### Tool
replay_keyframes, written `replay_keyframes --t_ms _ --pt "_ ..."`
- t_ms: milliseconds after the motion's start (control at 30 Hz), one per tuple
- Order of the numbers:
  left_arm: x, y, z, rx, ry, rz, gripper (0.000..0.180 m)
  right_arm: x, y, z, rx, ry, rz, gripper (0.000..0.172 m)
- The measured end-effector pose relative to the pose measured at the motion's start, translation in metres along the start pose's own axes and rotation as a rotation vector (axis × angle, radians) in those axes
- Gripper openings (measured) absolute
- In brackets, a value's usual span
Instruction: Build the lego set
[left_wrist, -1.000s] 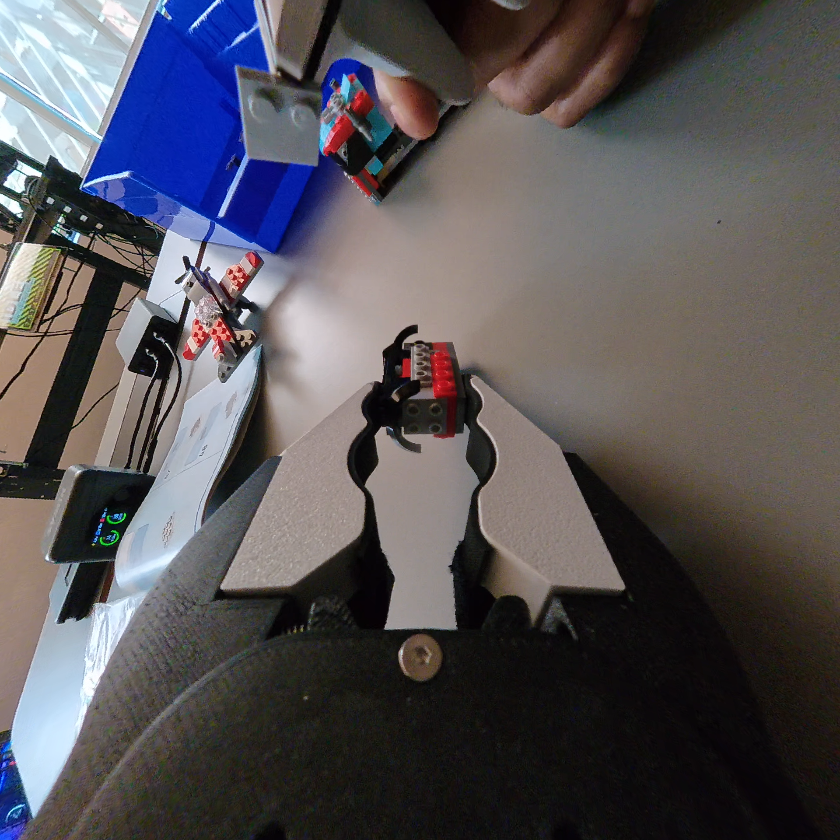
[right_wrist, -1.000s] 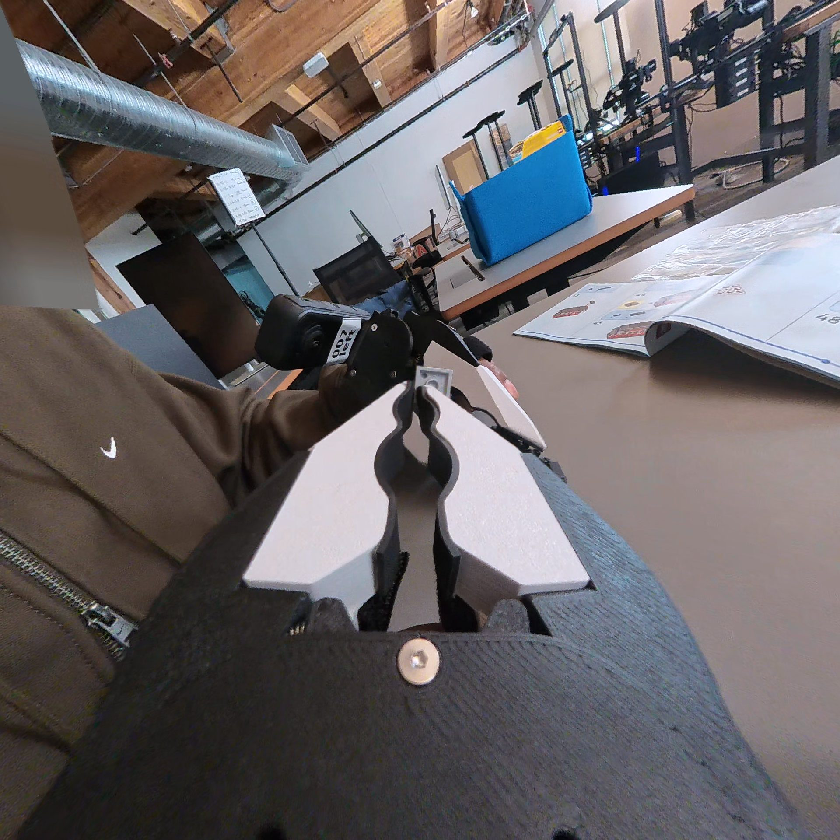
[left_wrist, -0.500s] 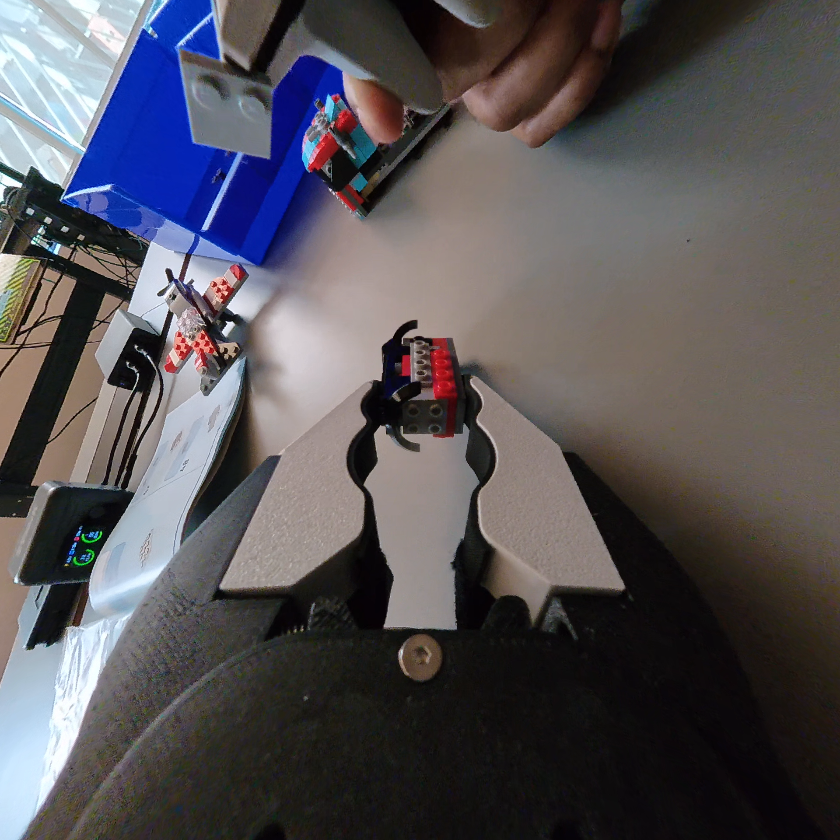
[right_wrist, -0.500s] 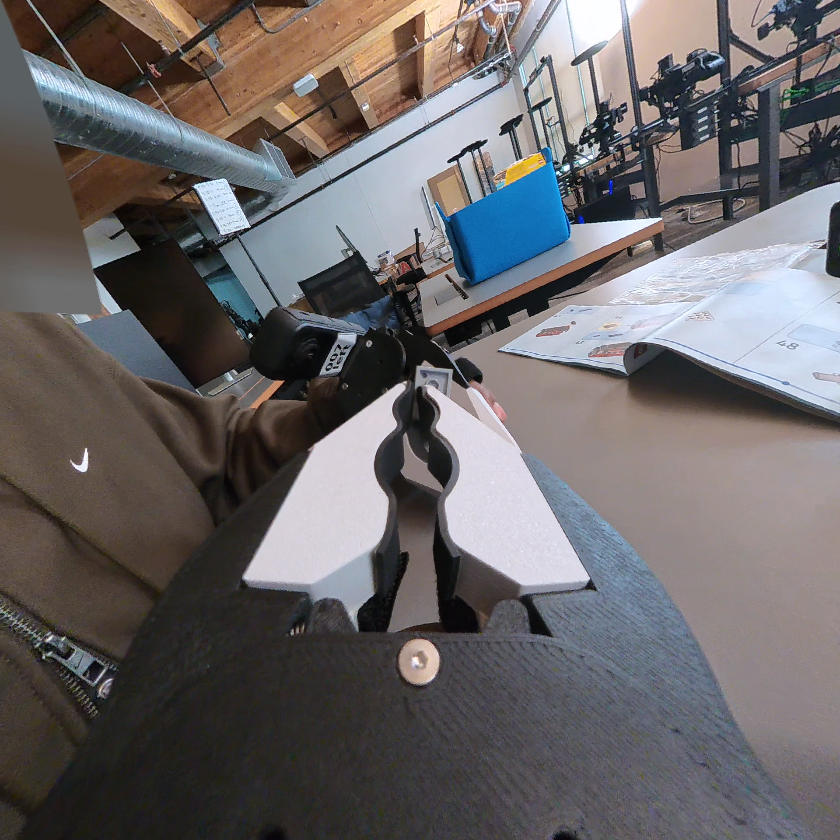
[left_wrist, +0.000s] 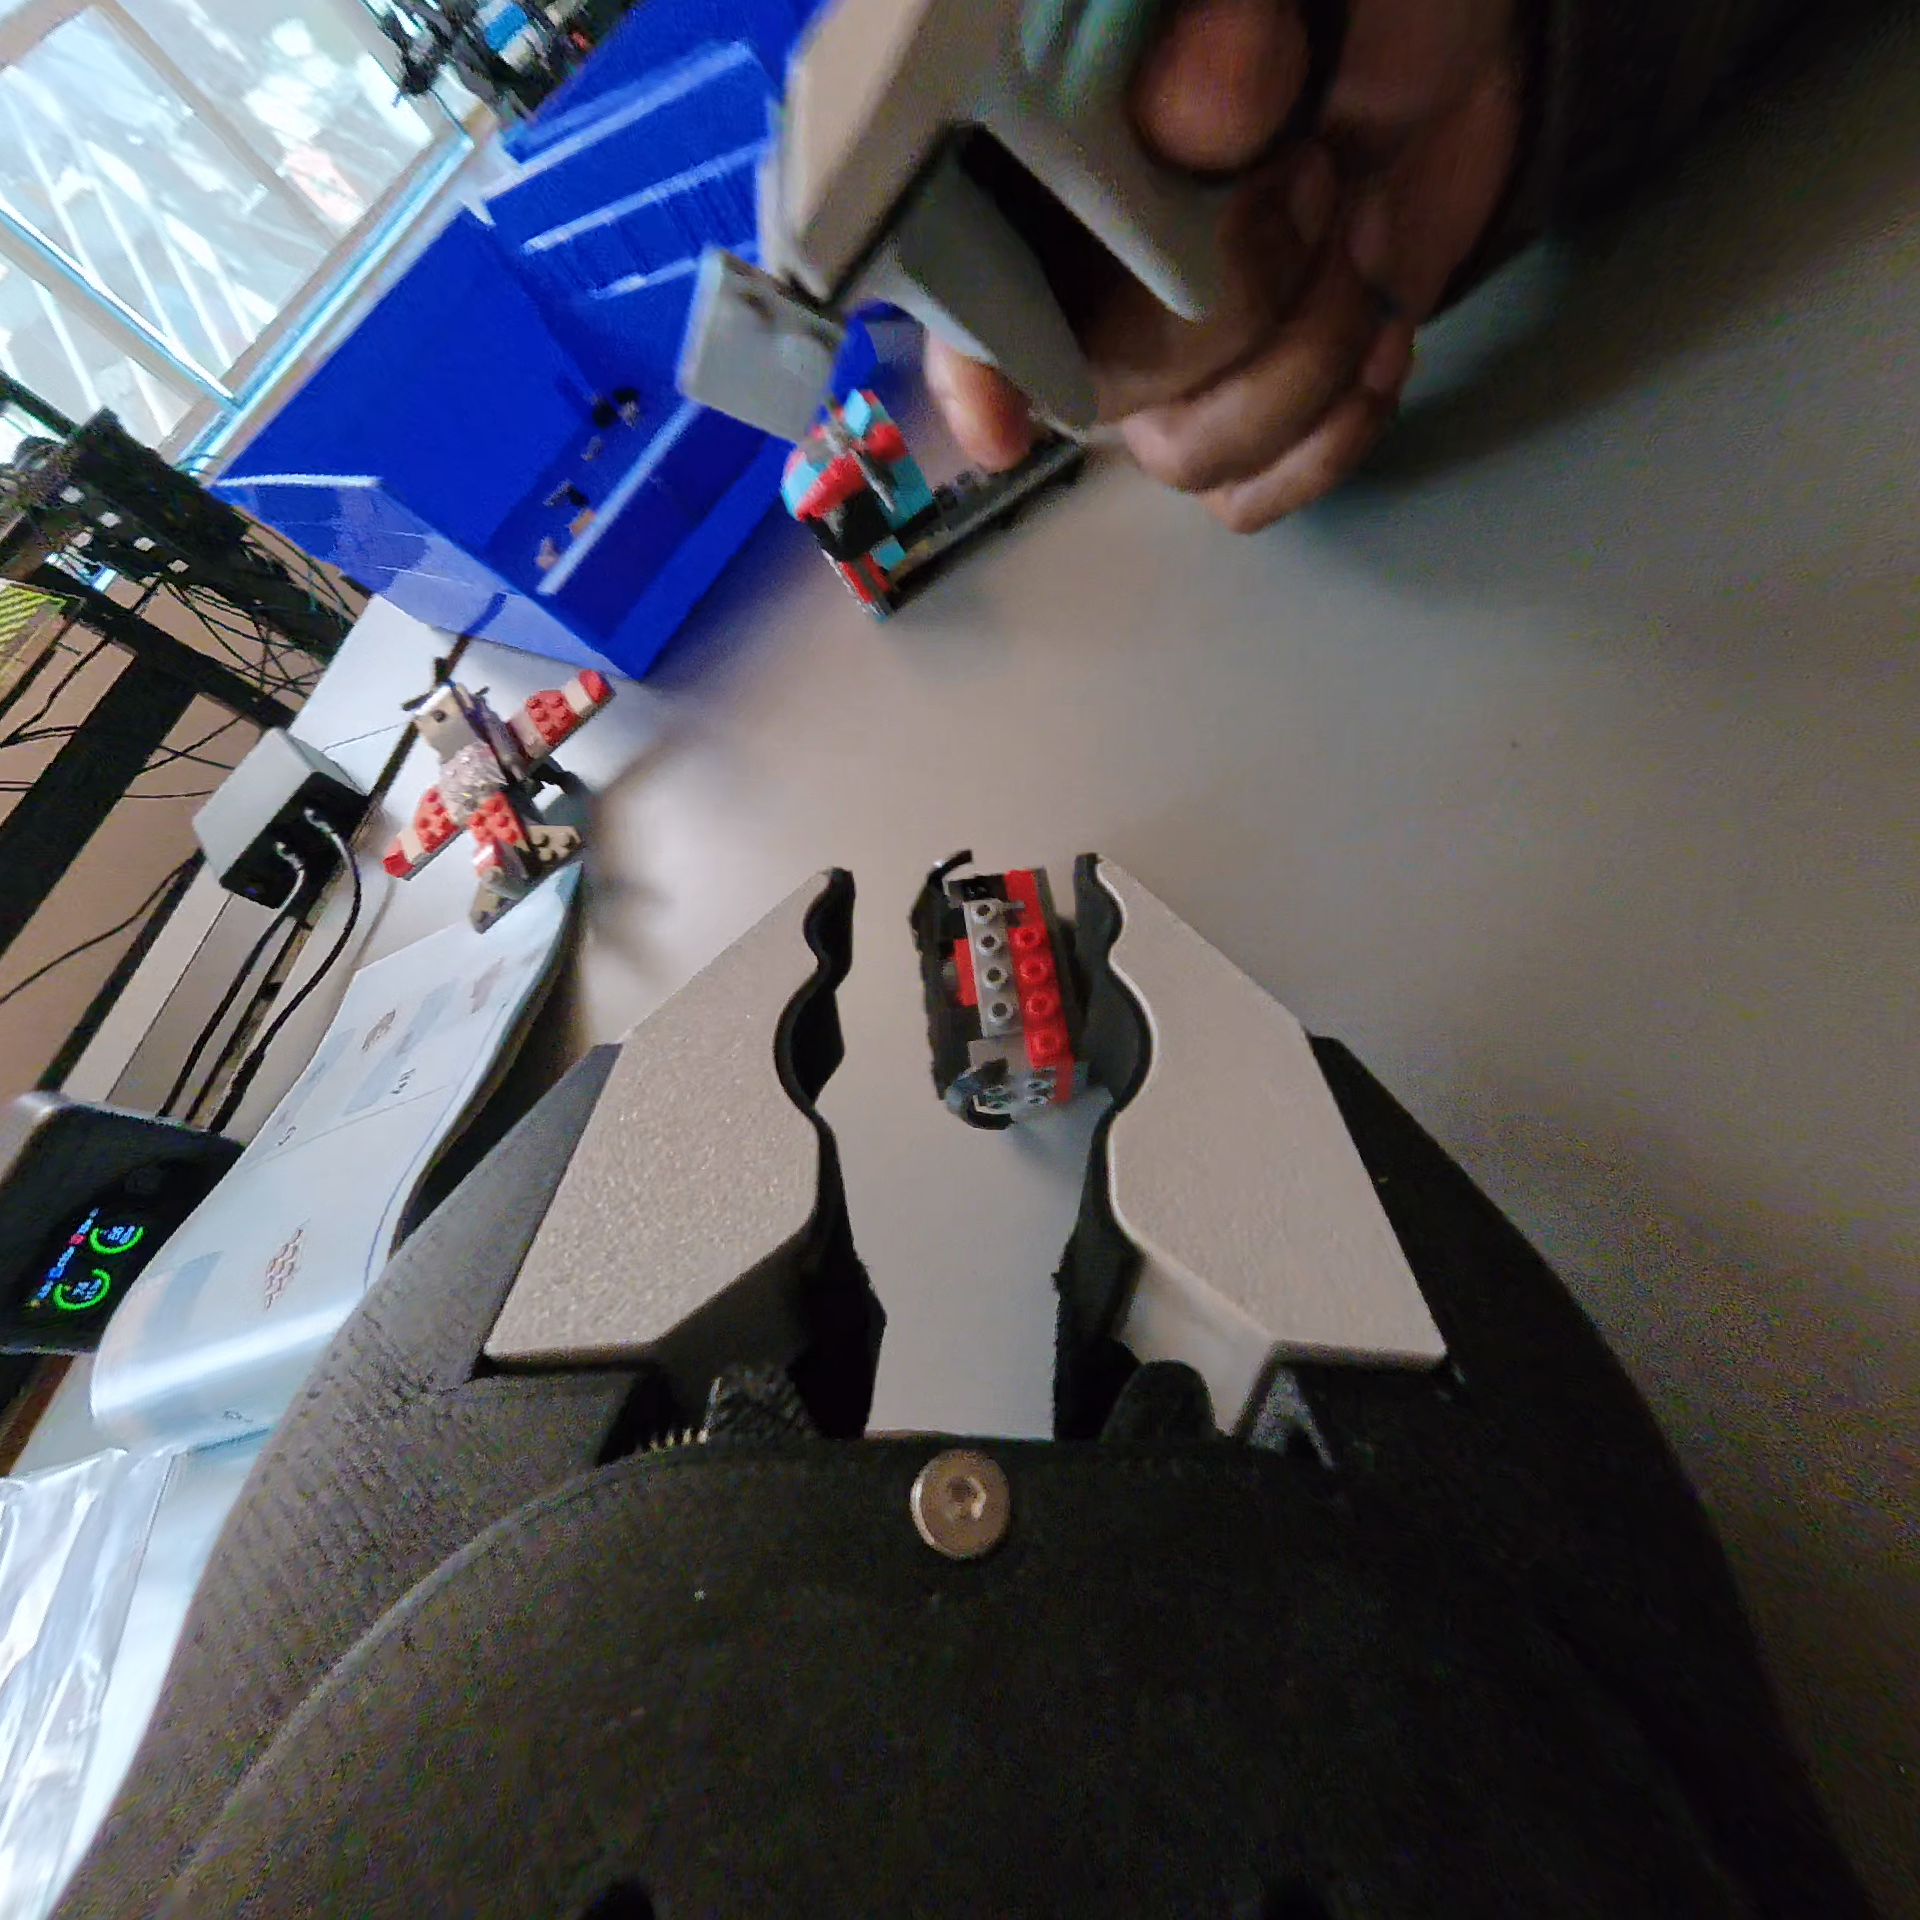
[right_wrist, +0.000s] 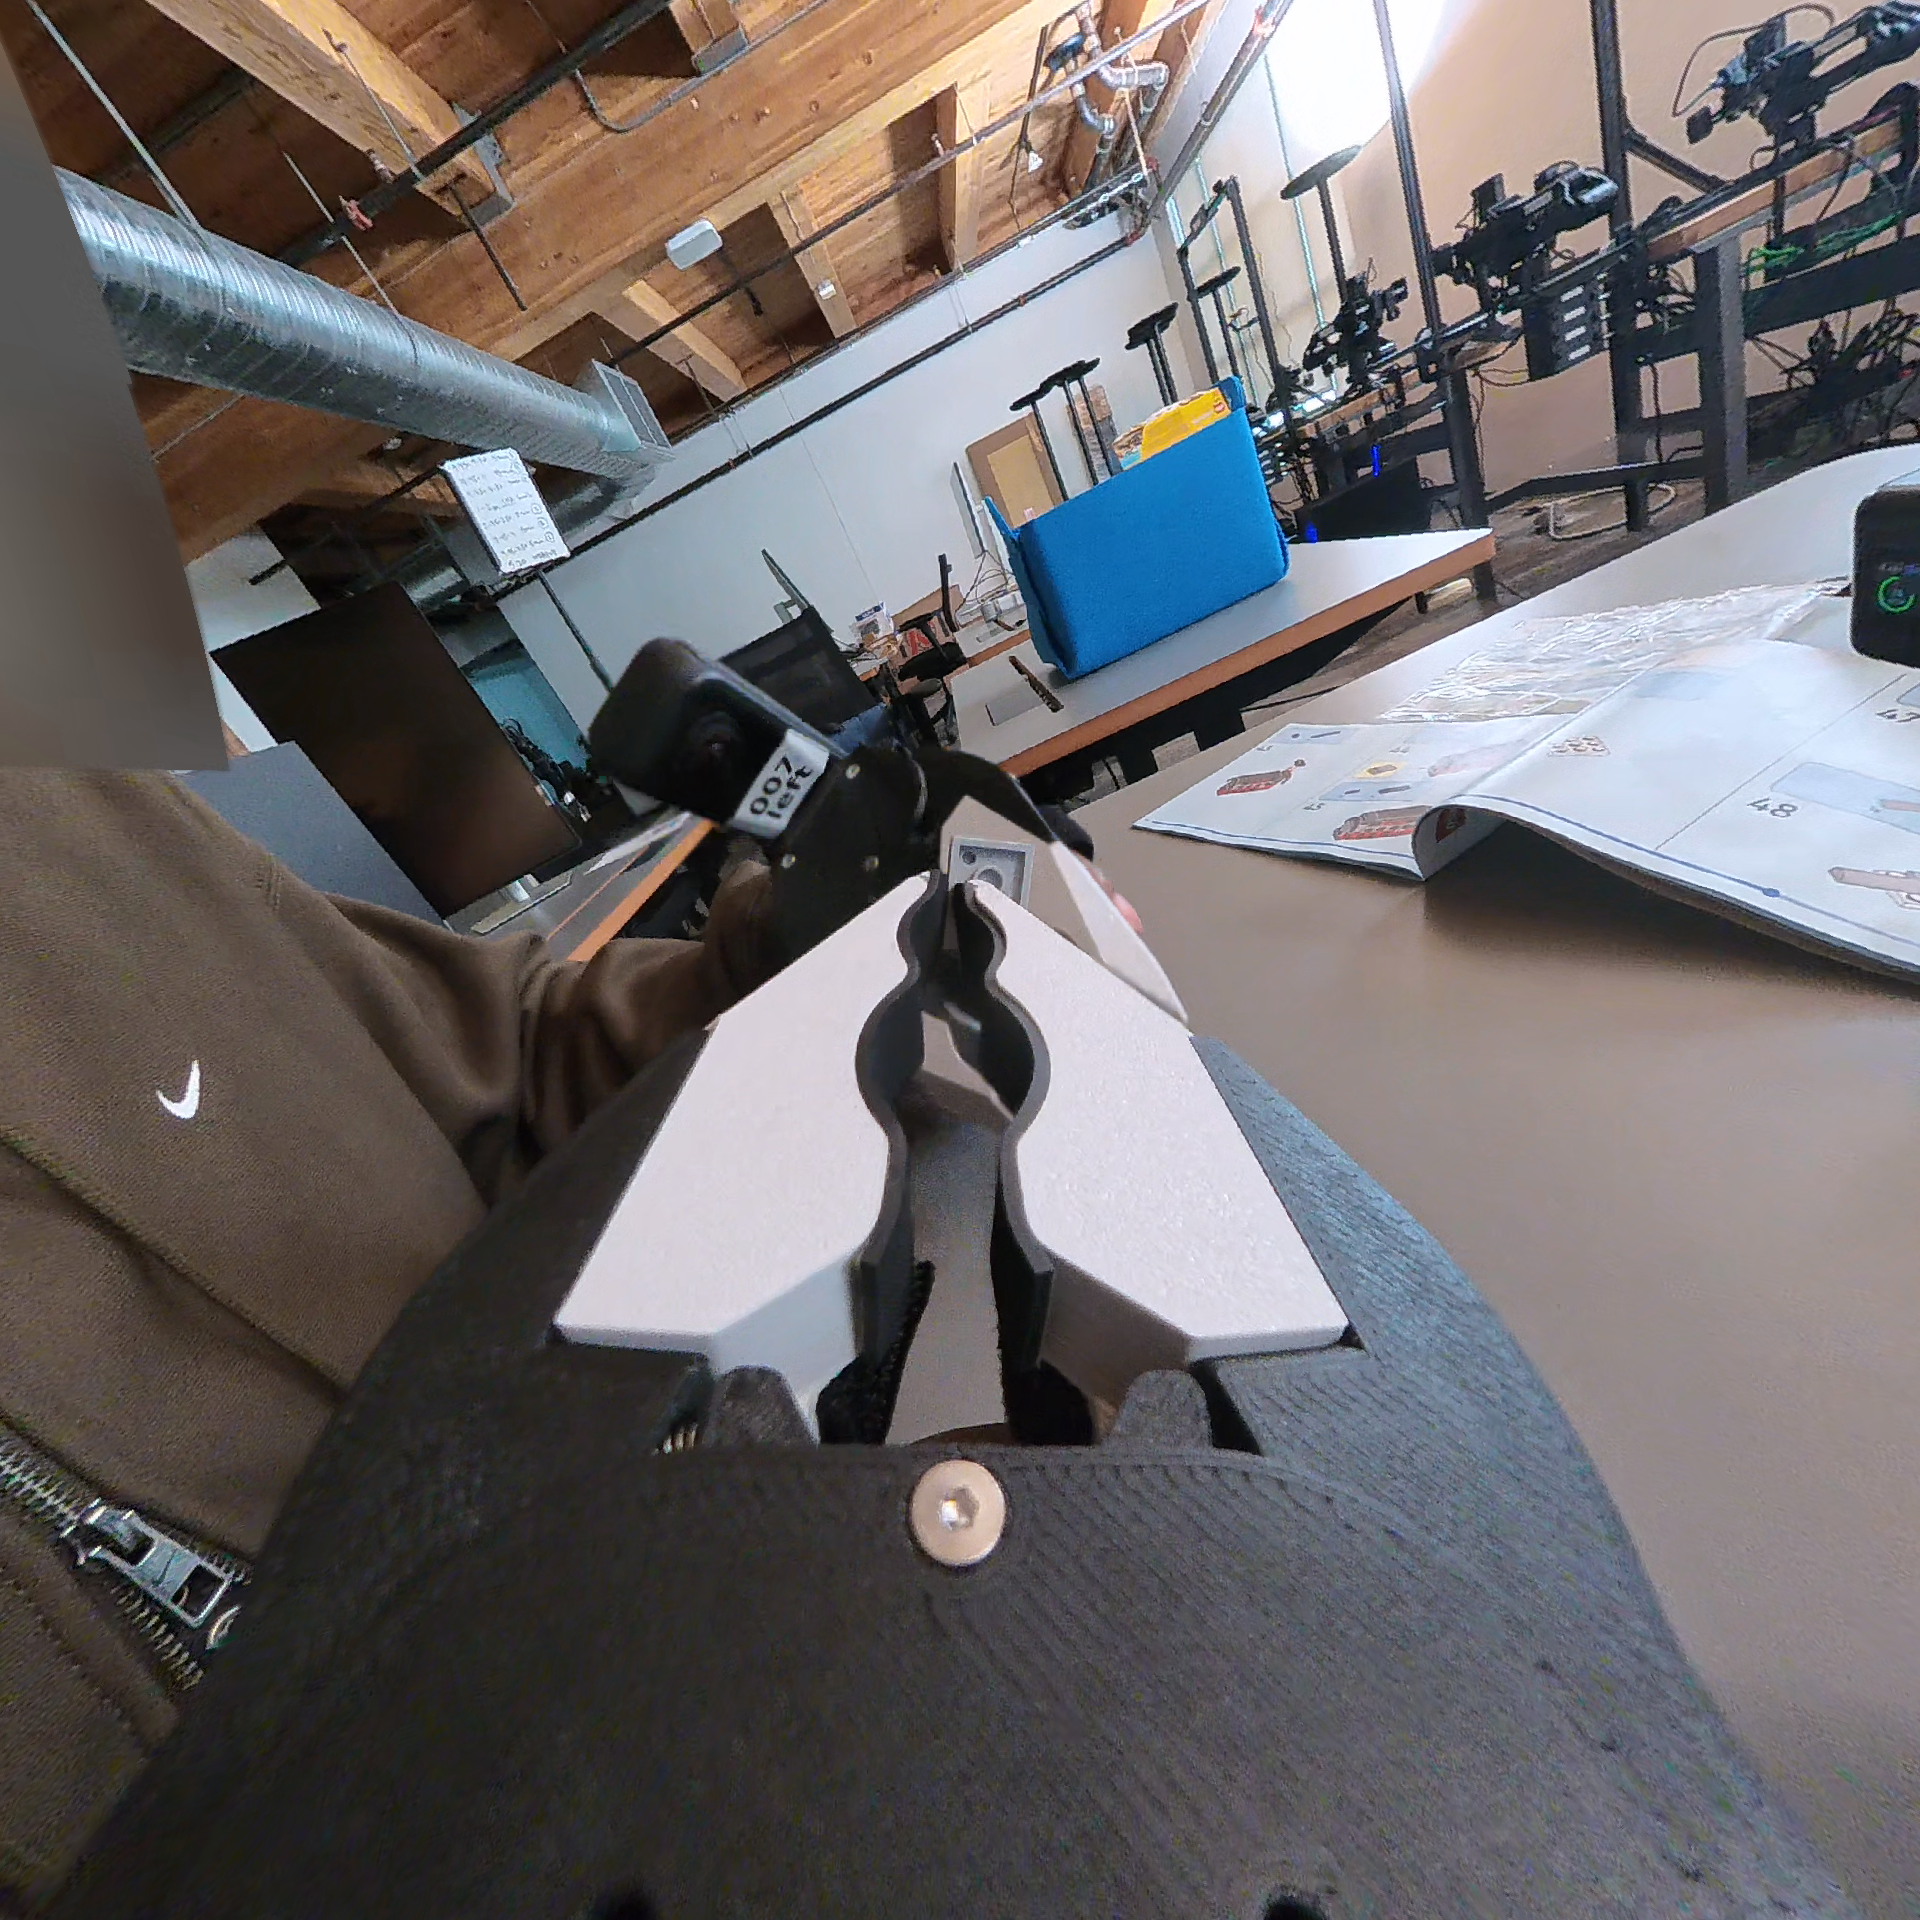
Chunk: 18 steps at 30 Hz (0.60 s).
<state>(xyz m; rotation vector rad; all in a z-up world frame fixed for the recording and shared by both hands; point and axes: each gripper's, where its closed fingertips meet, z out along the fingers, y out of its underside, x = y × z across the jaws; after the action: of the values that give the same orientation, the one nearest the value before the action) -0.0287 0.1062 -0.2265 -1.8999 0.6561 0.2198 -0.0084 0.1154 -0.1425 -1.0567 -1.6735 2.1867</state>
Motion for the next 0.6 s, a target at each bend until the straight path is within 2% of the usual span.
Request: replay_keyframes --t_ms 300,600 --pt "-0.030 -0.038 -0.032 0.276 -0.039 -0.218 0.042 -0.001 0.001 0.001 -0.001 -0.010 0.021 0.002" --pt "-0.030 -0.041 -0.033 0.298 -0.042 -0.217 0.042 -0.001 0.003 0.001 -0.005 -0.016 0.029 0.002"
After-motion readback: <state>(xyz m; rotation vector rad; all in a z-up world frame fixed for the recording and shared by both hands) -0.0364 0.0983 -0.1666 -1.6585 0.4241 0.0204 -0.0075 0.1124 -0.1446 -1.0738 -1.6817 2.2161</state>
